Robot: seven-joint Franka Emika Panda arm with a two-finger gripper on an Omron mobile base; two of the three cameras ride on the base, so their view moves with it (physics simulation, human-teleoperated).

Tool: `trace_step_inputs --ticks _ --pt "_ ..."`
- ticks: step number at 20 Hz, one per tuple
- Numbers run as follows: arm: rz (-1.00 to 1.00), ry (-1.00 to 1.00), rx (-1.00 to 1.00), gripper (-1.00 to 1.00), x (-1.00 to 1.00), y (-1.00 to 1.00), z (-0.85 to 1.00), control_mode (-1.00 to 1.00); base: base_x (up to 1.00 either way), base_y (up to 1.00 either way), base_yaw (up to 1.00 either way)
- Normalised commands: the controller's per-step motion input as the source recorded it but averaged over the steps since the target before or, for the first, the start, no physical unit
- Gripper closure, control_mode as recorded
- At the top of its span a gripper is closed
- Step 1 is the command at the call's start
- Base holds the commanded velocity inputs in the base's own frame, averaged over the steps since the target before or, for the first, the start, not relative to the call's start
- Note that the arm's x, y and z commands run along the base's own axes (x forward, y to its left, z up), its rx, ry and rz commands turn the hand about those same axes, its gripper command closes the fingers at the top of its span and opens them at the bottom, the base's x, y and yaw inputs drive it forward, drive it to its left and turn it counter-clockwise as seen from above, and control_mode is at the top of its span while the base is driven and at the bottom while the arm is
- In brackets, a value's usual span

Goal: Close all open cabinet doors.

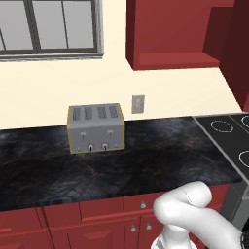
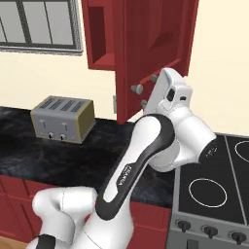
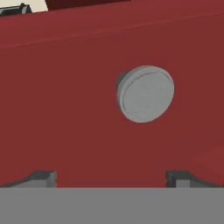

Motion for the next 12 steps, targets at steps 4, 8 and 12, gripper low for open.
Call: trace_step_inputs --ticks 4,8,12 --pt "0.0 0.0 -0.01 -1.0 0.31 0.93 0.0 -1.0 0.0 0.0 0.0" --pt "0.0 0.0 -0.04 -1.0 0.48 0.99 0.0 -1.0 0.0 0.0 0.0" --pt "0.0 0.01 -0.06 -1.0 0.64 0.99 0.0 -1.0 0.0 0.0 0.0"
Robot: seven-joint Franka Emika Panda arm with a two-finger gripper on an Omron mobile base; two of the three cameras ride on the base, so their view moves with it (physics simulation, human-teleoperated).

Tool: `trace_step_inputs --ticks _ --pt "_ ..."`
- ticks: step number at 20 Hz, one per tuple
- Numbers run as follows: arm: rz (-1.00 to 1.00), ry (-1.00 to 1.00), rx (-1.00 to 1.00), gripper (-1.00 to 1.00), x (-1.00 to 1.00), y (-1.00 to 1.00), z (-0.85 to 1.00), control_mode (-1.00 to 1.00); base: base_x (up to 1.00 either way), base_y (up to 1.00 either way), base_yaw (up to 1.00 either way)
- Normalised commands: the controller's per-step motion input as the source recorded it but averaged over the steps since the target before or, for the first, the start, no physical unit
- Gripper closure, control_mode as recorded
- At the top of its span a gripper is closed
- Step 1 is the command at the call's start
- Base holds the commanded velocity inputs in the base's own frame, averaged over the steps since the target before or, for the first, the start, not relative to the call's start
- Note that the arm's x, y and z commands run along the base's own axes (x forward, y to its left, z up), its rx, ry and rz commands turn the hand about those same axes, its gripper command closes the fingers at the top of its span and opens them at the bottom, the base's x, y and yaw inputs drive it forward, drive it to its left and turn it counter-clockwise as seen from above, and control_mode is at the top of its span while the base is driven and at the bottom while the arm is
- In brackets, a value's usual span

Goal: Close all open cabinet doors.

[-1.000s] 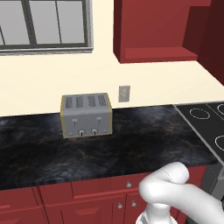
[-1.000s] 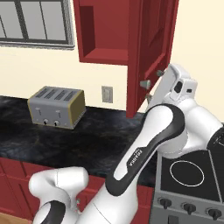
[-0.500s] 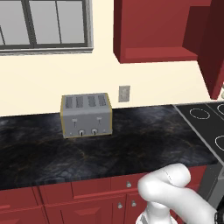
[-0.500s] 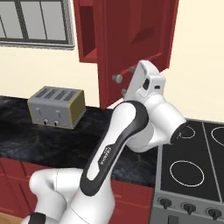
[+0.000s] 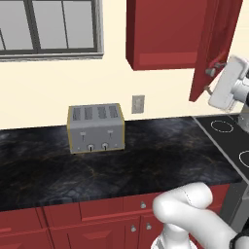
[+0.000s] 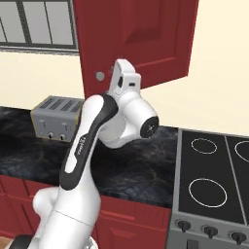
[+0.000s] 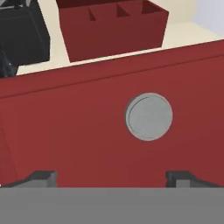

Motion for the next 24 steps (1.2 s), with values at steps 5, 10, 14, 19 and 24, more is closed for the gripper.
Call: trace_step_inputs --ticks 5,10,14,19,24 --pt "-0.04 0.05 -0.04 -1.0 0.8 0.82 0.0 -1.0 0.0 0.0 0.0" --pt "-0.08 0.11 -0.01 -1.0 0.84 0.3 0.0 -1.0 0.0 0.0 0.0" --pt "-0.03 0.11 0.0 -1.0 0.87 0.0 0.0 -1.0 0.0 0.0 0.0" --pt "-0.02 0.07 0.0 -1.0 0.91 0.0 0.0 -1.0 0.0 0.0 0.0" --pt "-0.05 0.01 0.0 -1.0 0.98 0.0 -0.02 -1.0 0.0 0.0 0.0"
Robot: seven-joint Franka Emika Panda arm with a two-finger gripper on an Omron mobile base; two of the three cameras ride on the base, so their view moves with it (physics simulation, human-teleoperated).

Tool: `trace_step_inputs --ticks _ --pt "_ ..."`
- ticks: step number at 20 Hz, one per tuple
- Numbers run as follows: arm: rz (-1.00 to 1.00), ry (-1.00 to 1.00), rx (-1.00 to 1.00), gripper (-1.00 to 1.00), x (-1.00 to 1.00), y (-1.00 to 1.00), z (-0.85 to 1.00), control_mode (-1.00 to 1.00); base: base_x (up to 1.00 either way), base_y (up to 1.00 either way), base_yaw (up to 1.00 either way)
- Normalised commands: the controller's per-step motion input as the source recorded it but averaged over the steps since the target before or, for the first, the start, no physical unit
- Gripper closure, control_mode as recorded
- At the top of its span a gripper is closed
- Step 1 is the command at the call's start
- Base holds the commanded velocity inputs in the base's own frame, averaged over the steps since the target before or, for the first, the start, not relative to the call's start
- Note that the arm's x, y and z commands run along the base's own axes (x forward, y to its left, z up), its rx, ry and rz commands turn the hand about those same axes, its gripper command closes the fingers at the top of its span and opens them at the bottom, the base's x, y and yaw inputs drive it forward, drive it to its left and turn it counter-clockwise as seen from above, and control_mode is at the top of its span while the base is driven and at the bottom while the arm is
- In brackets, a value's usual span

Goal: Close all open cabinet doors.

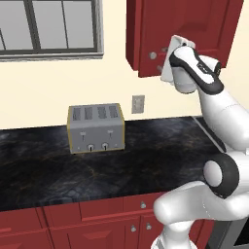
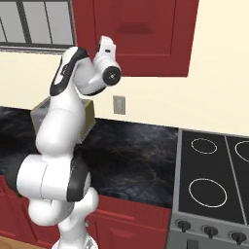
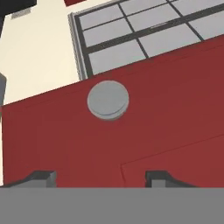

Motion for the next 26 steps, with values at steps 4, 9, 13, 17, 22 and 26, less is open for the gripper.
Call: trace_step_inputs --ticks 4,9,13,17,22,26 --pt "-0.09 0.0 -0.05 -1.0 1.0 0.0 -0.14 -1.0 0.0 0.0 0.0" --pt "-0.12 0.0 -0.07 -1.0 0.98 0.0 -0.18 -1.0 0.0 0.0 0.0" --pt "-0.13 0.0 -0.06 -1.0 0.82 0.0 -0.07 -1.0 0.0 0.0 0.0" --pt "-0.13 0.0 -0.04 -1.0 0.49 -0.01 0.0 -1.0 0.0 0.0 0.0" --pt "-0.09 0.0 -0.01 -1.0 -0.17 -0.32 0.0 -1.0 0.0 0.0 0.0" --pt "-0.01 0.0 0.0 -1.0 -0.53 -0.39 0.23 -1.0 0.0 0.0 0.0"
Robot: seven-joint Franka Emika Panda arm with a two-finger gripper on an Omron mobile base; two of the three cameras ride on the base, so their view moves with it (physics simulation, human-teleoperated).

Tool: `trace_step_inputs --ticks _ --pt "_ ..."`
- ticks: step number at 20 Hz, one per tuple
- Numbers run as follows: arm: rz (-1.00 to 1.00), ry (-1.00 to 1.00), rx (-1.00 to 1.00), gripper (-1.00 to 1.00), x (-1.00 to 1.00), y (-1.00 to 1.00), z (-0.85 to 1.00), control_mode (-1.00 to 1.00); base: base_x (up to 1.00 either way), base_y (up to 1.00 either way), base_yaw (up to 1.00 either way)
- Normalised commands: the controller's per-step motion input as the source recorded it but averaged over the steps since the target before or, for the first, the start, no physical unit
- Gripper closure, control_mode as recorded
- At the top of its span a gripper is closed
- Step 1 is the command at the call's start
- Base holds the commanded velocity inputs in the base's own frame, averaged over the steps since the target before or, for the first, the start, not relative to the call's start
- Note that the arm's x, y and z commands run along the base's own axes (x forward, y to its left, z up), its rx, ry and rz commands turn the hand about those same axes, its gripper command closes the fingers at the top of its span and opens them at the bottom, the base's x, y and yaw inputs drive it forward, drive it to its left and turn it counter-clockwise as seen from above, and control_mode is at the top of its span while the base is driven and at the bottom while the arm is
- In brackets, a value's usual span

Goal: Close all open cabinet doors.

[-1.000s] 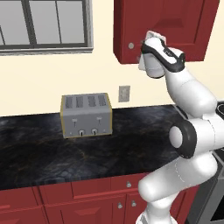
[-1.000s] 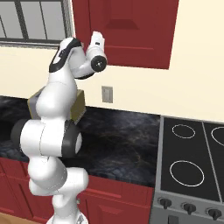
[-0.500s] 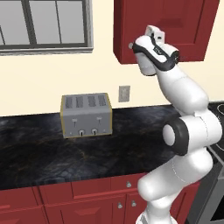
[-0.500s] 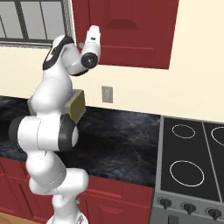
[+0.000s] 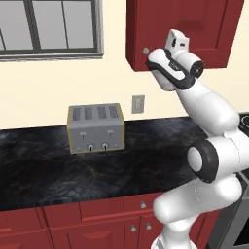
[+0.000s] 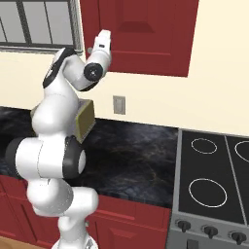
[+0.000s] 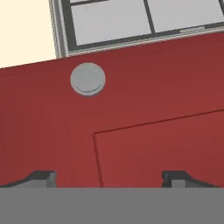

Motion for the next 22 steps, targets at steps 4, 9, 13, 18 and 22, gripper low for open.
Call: trace_step_inputs --ticks 4,9,13,18,22 --pt "0.0 0.0 0.0 -1.0 -0.77 -0.28 0.46 -1.0 0.0 0.0 0.0" --pt "0.0 0.03 0.0 -1.0 -0.99 -0.05 0.46 -1.0 0.0 0.0 0.0" --pt "0.0 0.16 -0.03 -1.0 -1.0 0.0 0.35 -1.0 0.0 0.0 0.0" --pt "-0.01 0.14 -0.06 -1.0 -1.0 0.0 0.02 -1.0 0.0 0.0 0.0" --pt "-0.03 0.16 -0.05 -1.0 -1.0 0.0 0.11 -1.0 0.0 0.0 0.0"
